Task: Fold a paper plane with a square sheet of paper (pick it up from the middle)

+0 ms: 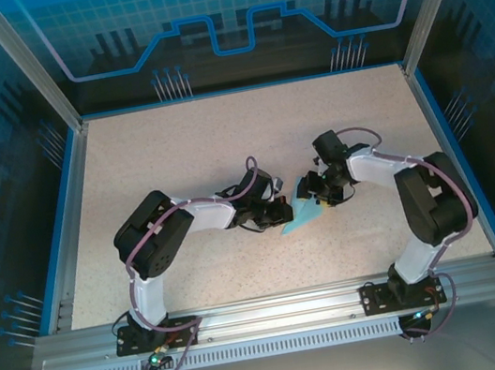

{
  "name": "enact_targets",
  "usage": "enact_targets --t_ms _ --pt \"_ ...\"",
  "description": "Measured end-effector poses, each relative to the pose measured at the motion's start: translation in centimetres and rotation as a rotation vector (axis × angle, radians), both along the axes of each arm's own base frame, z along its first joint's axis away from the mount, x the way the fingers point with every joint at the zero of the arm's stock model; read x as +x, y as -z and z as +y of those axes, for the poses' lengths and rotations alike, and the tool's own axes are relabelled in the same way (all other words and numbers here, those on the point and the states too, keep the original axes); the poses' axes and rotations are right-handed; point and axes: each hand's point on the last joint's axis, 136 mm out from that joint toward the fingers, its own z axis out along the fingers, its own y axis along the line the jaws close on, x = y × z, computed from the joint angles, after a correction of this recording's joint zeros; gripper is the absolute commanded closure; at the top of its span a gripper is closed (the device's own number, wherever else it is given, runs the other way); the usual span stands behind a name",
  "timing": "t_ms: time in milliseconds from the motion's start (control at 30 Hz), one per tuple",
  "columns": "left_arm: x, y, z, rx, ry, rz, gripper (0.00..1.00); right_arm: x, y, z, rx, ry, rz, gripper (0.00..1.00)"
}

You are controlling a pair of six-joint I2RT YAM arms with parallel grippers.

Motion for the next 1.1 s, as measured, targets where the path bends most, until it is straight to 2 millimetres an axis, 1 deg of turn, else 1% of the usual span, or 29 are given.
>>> enact_targets --t_ms 67,133,167,233,300,400,500,633,767,1000,1100 --pt "0.0 0.0 0.0 0.000 0.000 0.001 0.99 0.4 -1.7 0.3 0.022 -0.025 -0.066 0.48" --pt "0.0 0.0 0.0 0.002 0.000 0.003 1.00 0.7 -3.1 0.8 0.056 -0.050 -0.127 0.52" --pt "0.0 0.0 0.0 0.003 0.000 0.004 1.00 0.8 -3.8 1.0 0.076 -0.064 -0.152 0.58" --pt "0.0 0.0 0.0 0.005 0.000 0.006 1.00 0.8 -4.2 1.5 0.105 -0.087 -0.182 0.68" --pt "0.0 0.0 0.0 0.006 0.000 0.008 1.00 0.4 -3.8 1.9 0.124 -0.104 -0.178 0.75" --pt "0.0 0.0 0.0 0.008 -0.001 0.009 1.00 -0.5 -2.4 2.2 0.144 -0.126 -0.141 0.83" --pt "0.0 0.1 0.1 0.011 -0.003 0.009 1.00 -1.1 -1.3 2.7 0.156 -0.143 -0.108 0.87" --pt "0.1 0.1 0.1 0.012 -0.007 0.009 1.00 -1.2 -0.8 3.4 0.181 -0.169 -0.099 0.89" --pt "0.0 0.1 0.0 0.013 -0.006 0.010 1.00 -1.3 0.1 3.7 0.193 -0.181 -0.084 0.91" --pt "0.1 0.1 0.1 0.015 -0.010 0.013 1.00 -2.0 2.4 3.6 0.194 -0.190 -0.028 0.93" --pt "0.0 0.1 0.1 0.017 -0.012 0.015 1.00 -1.9 2.4 3.7 0.209 -0.192 -0.030 0.93"
